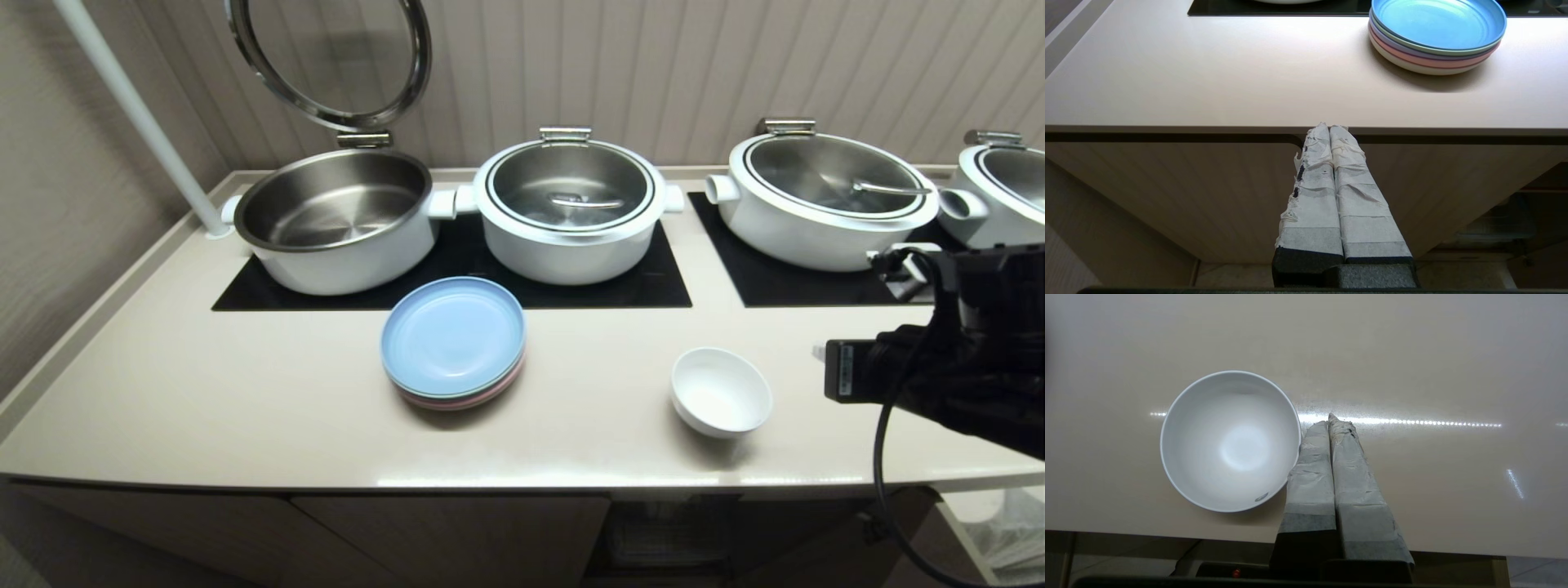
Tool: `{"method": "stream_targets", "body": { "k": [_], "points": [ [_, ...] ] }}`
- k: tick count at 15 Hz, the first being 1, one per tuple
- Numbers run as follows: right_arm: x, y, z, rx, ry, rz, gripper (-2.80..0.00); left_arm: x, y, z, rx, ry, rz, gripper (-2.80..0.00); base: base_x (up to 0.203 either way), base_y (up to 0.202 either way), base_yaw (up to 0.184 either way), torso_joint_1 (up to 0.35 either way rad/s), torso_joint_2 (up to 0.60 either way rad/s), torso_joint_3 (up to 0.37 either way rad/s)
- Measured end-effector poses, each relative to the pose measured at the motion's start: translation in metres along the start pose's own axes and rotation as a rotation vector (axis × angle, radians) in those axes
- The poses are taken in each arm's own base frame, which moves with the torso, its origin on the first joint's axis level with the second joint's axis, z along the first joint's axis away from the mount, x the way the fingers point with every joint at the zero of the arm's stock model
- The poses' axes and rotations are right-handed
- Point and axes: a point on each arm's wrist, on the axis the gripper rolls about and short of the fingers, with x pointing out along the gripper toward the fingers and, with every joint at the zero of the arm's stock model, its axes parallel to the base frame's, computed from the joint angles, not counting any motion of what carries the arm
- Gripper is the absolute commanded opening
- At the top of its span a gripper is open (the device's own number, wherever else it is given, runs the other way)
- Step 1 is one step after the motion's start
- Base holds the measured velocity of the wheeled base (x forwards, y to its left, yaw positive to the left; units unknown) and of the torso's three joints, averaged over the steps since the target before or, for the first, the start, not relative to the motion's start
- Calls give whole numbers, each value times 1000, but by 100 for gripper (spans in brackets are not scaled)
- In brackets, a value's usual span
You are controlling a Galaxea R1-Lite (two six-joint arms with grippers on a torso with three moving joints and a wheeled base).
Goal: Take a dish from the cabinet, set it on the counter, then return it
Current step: Pick up the bowl from the table
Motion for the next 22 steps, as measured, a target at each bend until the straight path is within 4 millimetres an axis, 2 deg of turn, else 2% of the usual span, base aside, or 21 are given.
{"method": "stream_targets", "body": {
  "k": [6,12,18,22],
  "points": [
    [-17,-8,4,18,-58,-13,-280,0,0,0,-1,0,1,-280,0,0,0,0,0,0],
    [-35,-31,-15,-42,-44,-79,-280,0,0,0,0,0,0,-280,0,0,0,0,0,0],
    [-65,-53,-62,-76,-5,-121,-280,0,0,0,0,0,0,-280,0,0,0,0,0,0],
    [-100,-62,-93,-46,-144,-94,-280,0,0,0,-1,0,0,-280,0,0,0,0,0,0]
  ]
}}
